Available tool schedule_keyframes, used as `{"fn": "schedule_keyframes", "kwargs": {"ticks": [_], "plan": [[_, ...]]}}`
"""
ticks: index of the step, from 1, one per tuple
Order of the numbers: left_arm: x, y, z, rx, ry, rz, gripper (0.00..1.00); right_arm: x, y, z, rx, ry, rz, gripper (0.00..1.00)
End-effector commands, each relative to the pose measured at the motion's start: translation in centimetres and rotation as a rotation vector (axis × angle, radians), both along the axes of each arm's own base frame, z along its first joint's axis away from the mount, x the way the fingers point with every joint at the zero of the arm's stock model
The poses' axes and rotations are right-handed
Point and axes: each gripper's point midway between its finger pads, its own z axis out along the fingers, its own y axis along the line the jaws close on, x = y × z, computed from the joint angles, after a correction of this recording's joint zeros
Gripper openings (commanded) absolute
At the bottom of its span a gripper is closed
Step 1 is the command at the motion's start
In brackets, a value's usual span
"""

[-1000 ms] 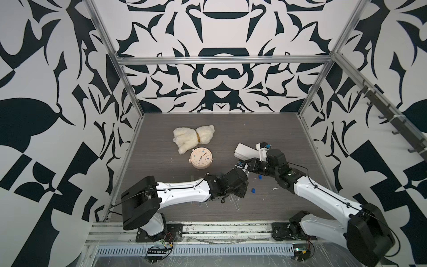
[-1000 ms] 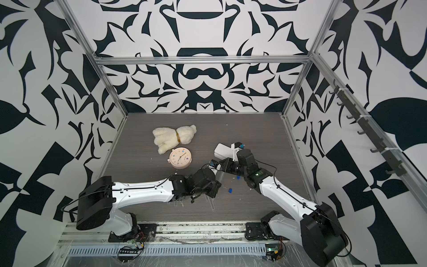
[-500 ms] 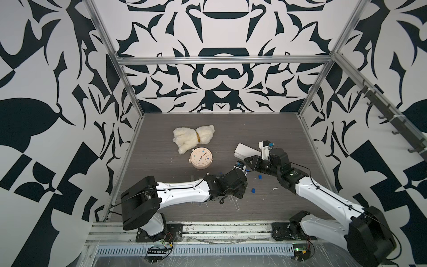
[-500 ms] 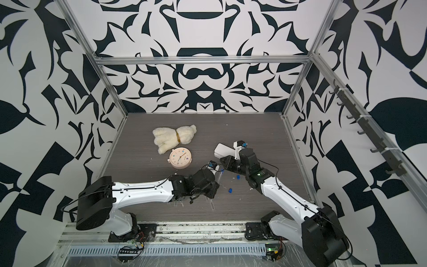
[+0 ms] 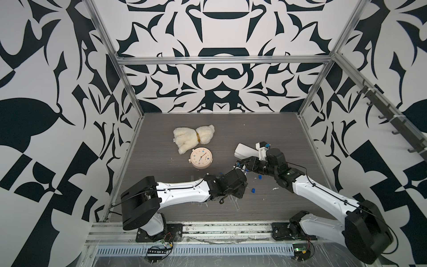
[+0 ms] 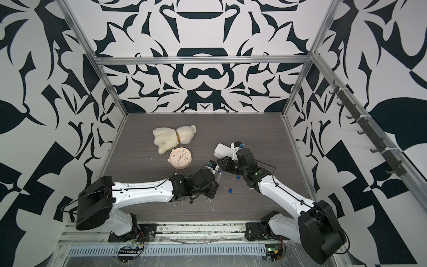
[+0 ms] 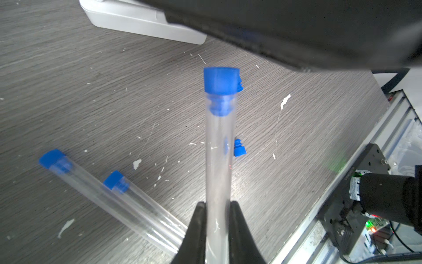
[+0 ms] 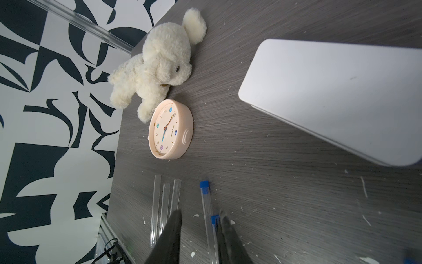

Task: Remove stoppers from test tubes
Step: Open the stopper on the test tube.

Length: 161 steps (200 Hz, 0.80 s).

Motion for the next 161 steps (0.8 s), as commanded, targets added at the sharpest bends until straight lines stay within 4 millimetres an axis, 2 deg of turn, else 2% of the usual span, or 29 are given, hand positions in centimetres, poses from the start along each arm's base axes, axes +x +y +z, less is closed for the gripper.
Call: {"fn": "schedule_keyframes", "kwargs": {"ticks": [1,42,124,161], "plan": [[0.24,0.1,1.48,-0.017,-0.035,0.002,0.17,0.53,1.01,1.87,0.046,-0.047,0.016,0.28],[0.61,0.2,2.09,-0.026,-0.06,0.013,0.17,0.28,1.37,1.44,0.049,-0.037,0.026,0.25],[0.85,0.15,2.08,-0.025,-0.07,0.016,0.17,0.03,1.65,1.21,0.058,-0.031,0.035,0.15],[0.95,0.15,2.16,-0.027,-0.075,0.021,0.17,-0.05,1.75,1.05,0.067,-0.026,0.035,0.14]]}}
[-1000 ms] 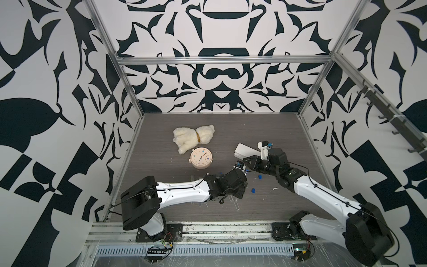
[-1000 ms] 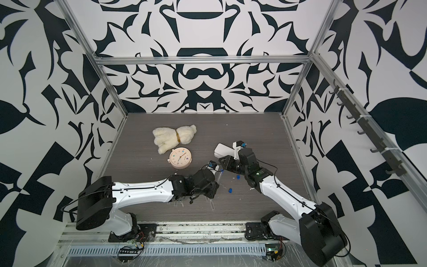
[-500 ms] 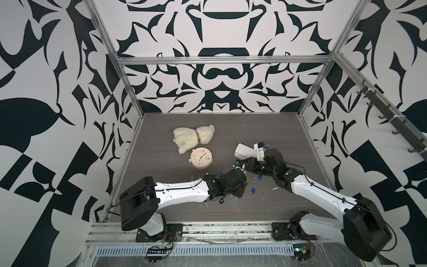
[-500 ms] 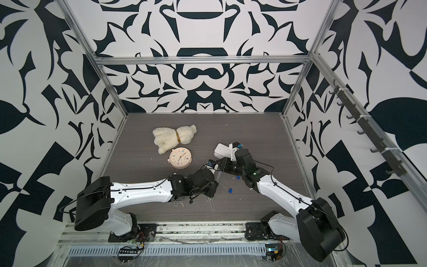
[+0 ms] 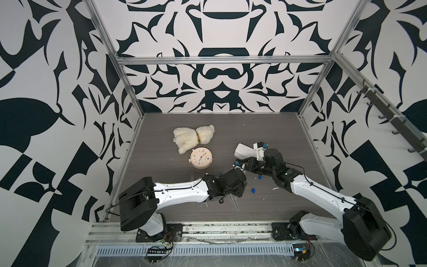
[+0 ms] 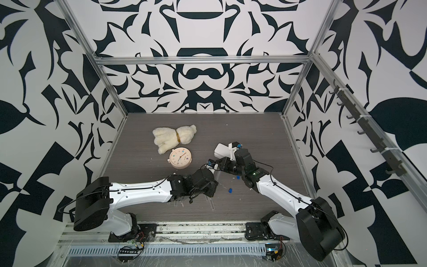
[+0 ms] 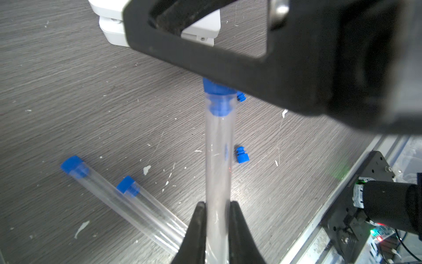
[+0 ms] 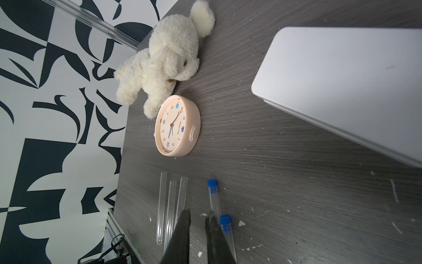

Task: Remove stoppers from test tubes
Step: Open the stopper on the test tube.

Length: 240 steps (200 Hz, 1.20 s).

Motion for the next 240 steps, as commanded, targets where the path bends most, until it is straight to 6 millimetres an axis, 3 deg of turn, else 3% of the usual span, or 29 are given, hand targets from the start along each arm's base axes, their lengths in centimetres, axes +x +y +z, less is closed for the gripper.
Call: {"fn": "schedule_keyframes", "kwargs": {"ticks": [1,240], "plan": [[0.34,-0.13,1.27,-0.022,-0.031,0.004,0.17,0.08,0.63,0.98,0.037,-0.029,0.015,0.14],[0.39,0.17,1.95,-0.029,-0.046,0.007,0.16,-0.02,0.59,0.67,0.018,-0.023,0.011,0.18]]}}
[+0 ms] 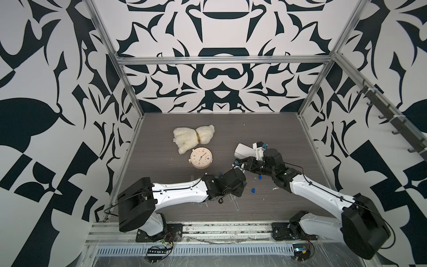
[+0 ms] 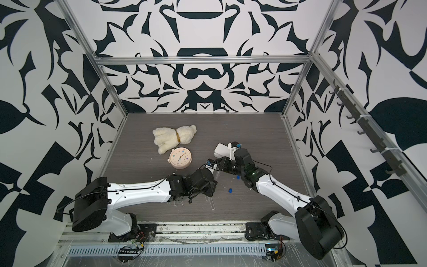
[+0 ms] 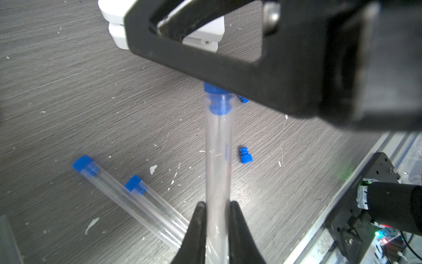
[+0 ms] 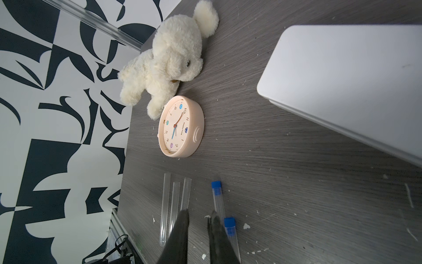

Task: Remove stoppers from test tubes
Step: Open the stopper on the test tube.

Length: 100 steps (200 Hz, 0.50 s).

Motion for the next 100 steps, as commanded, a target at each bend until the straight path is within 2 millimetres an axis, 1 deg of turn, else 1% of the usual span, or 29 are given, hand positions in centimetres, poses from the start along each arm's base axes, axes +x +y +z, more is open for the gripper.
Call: {"fn": "schedule_keyframes", "kwargs": {"ticks": [1,52,74,100], "plan": [[0.3,-0.2,1.6,-0.038,-0.03,0.001,0.15,-0.1,0.2,0.6,0.001,-0.024,0.007,0.18],[0.2,-0.1,1.6,-0.038,-0.027,0.0,0.15,0.0,-0.2,0.7,-0.012,-0.031,-0.006,0.18],[0.1,-0.2,1.5,-0.037,-0.023,-0.001,0.15,0.0,-0.2,1.0,-0.011,-0.043,-0.005,0.23],[0.1,-0.2,1.4,-0.036,-0.02,-0.002,0.15,0.1,-0.2,1.5,-0.007,-0.056,-0.005,0.25]]}}
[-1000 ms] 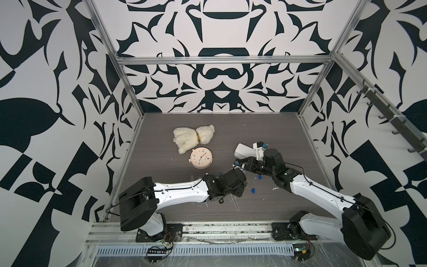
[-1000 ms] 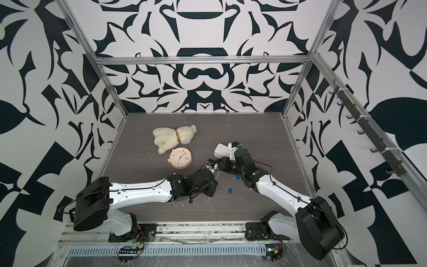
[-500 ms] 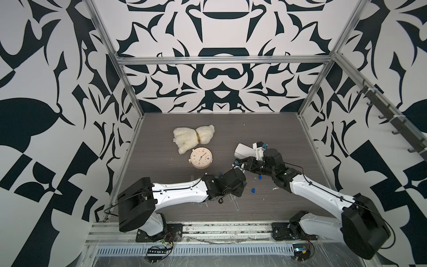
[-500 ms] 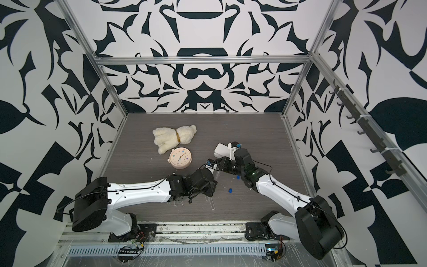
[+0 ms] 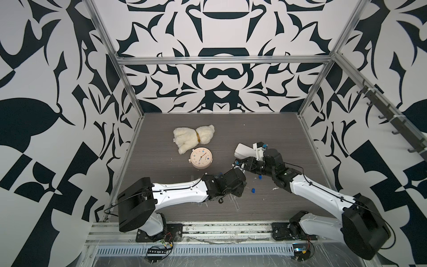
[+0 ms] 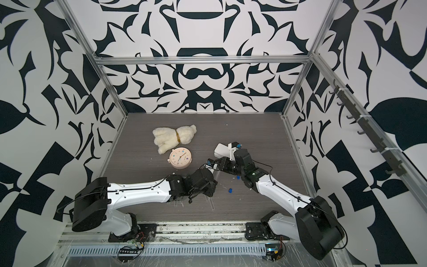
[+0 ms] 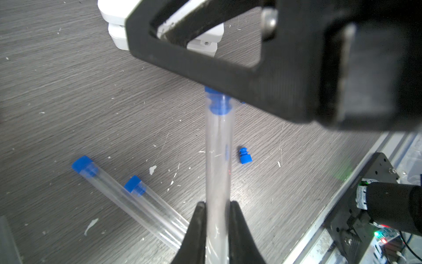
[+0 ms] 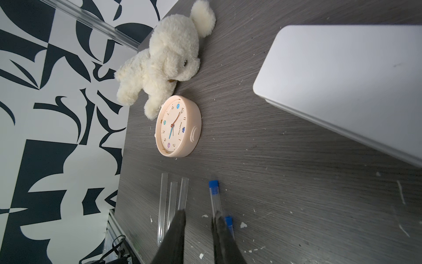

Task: Remove stoppers from test tubes
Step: Open the stopper on the test tube.

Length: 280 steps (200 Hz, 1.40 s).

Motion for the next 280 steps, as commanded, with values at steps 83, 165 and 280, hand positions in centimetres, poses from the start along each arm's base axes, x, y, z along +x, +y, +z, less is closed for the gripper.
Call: {"fn": "schedule_keyframes", "kwargs": {"ticks": [83,165,280], "plan": [[0.12,-0.35,1.23,-0.028,-0.021,-0.009,0.15,0.16,0.75,1.85,0.031,-0.049,0.03,0.26],[0.14,-0.43,1.16,-0.023,-0.02,-0.011,0.15,-0.02,0.97,1.74,0.039,-0.043,0.044,0.14],[0.12,-0.49,1.2,-0.025,-0.02,-0.011,0.15,0.1,0.88,1.64,0.031,-0.052,0.039,0.0]]}}
